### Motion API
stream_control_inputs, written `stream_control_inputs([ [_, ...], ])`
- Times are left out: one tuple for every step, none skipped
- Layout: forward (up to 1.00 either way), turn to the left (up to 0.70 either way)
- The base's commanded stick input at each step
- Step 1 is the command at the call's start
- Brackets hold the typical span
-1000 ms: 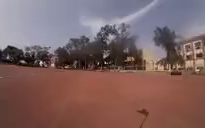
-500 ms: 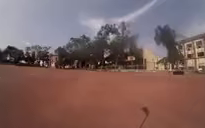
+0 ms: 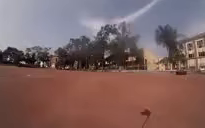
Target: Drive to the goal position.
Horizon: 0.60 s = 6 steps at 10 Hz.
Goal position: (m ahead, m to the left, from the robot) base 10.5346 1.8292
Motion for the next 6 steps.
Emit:
stream_control_inputs([
  [0.70,0.00],
  [0.70,0.00],
  [0.70,0.00],
  [0.70,0.00],
  [0.70,0.00],
  [0.70,0.00],
])
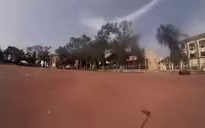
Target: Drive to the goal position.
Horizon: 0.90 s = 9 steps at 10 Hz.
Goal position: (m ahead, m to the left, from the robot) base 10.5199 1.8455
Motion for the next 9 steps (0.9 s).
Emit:
stream_control_inputs([
  [0.70,0.00],
  [0.70,0.00],
  [0.70,0.00],
  [0.70,0.00],
  [0.70,0.00],
  [0.70,0.00],
  [0.70,0.00],
  [0.70,0.00],
  [0.70,0.00],
])
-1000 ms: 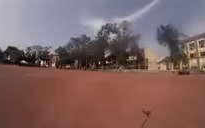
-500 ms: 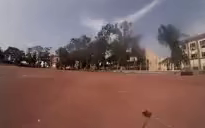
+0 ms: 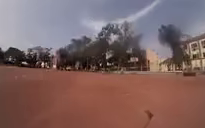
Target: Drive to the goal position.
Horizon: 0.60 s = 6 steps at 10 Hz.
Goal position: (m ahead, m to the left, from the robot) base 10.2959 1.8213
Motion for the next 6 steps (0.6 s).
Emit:
stream_control_inputs([
  [0.70,0.00],
  [0.70,0.00],
  [0.70,0.00],
  [0.70,0.00],
  [0.70,0.00],
  [0.70,0.00],
])
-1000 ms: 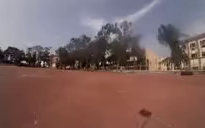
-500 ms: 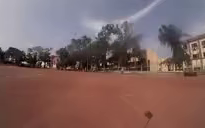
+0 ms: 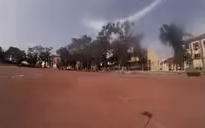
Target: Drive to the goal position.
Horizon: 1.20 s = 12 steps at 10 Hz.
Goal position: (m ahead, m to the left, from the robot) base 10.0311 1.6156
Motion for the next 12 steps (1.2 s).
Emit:
stream_control_inputs([
  [0.70,0.00],
  [0.70,0.00],
  [0.70,0.00],
  [0.70,0.00],
  [0.70,0.00],
  [0.70,0.00],
  [0.70,0.00],
  [0.70,0.00],
  [0.70,0.00],
  [0.70,0.00],
  [0.70,0.00],
  [0.70,0.00],
])
